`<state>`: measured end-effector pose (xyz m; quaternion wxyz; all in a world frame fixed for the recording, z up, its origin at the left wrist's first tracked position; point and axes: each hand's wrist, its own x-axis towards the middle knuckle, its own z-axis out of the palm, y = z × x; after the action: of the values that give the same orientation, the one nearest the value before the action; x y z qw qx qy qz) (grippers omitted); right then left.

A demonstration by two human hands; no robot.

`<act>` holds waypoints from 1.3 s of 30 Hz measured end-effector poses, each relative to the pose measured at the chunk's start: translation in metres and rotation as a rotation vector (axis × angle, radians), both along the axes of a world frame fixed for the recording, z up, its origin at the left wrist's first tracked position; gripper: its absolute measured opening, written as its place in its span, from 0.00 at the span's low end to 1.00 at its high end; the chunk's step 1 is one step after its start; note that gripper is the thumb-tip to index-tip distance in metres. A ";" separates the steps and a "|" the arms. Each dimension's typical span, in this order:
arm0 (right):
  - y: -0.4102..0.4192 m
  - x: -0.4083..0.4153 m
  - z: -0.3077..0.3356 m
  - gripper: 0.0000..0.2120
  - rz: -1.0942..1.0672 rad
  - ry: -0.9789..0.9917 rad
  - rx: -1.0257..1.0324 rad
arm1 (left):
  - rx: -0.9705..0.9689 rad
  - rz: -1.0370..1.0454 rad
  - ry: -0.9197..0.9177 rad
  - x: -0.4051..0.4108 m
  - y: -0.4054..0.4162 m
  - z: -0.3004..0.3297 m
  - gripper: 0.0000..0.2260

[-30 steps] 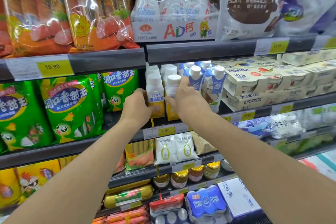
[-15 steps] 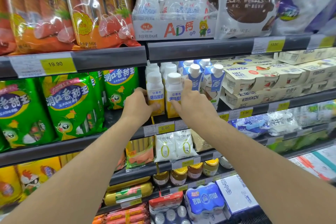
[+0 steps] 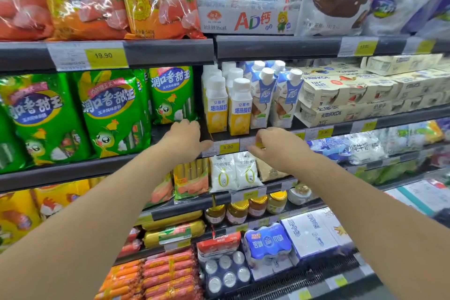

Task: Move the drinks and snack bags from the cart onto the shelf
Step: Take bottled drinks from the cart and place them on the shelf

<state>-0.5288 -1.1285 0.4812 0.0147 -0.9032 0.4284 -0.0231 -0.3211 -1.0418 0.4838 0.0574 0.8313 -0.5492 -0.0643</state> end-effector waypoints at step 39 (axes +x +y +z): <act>0.466 0.265 -0.077 0.31 1.110 0.179 0.028 | 0.145 0.929 0.193 0.082 0.623 -0.074 0.27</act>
<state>-0.2639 -0.6628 0.4041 0.0003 -0.9913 -0.1112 0.0704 -0.2393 -0.4189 0.4102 0.0728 0.9808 -0.1059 -0.1468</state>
